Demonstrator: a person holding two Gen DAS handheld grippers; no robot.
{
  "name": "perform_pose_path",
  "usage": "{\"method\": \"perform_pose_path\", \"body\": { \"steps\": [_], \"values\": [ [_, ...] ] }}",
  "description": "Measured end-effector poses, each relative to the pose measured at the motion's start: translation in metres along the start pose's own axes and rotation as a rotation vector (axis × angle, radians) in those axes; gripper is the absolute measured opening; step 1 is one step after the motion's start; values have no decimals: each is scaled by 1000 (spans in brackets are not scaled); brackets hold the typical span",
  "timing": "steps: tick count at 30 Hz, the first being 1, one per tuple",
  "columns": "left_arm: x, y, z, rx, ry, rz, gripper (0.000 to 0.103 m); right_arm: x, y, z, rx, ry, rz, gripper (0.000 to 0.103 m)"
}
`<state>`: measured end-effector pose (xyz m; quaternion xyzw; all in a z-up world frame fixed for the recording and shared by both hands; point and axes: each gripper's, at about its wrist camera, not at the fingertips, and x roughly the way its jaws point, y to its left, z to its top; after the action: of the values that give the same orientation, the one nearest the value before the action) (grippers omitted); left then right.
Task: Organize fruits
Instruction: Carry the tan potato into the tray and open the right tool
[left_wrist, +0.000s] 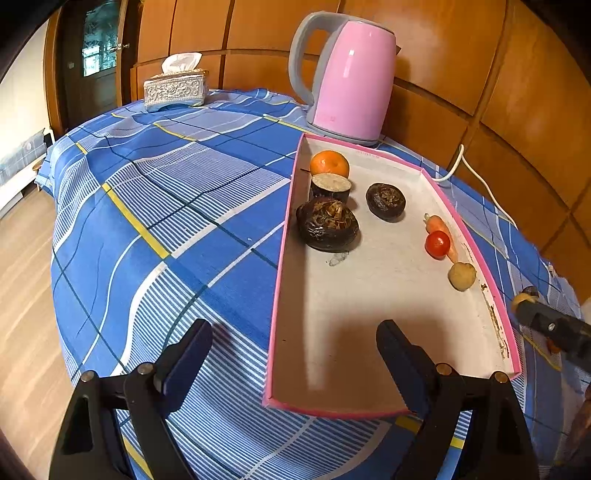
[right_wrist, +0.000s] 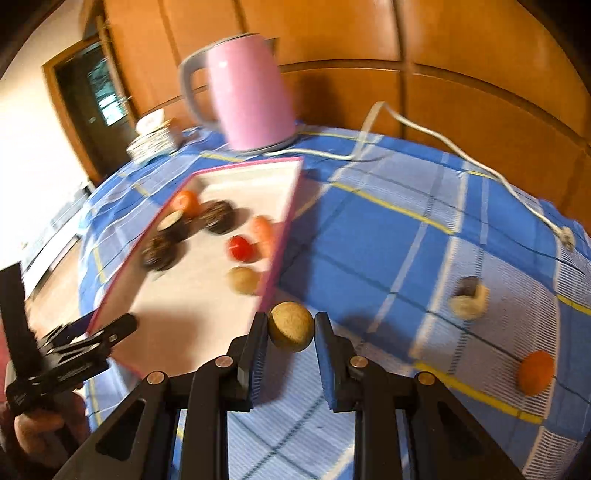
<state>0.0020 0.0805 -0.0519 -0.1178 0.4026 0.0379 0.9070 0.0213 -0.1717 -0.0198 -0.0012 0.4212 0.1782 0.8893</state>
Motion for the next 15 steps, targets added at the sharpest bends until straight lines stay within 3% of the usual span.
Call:
{"method": "perform_pose_path", "body": {
  "steps": [15],
  "values": [
    [0,1,0,-5,1,-2,91,29,59,27,-144,15,64,26]
  ]
}}
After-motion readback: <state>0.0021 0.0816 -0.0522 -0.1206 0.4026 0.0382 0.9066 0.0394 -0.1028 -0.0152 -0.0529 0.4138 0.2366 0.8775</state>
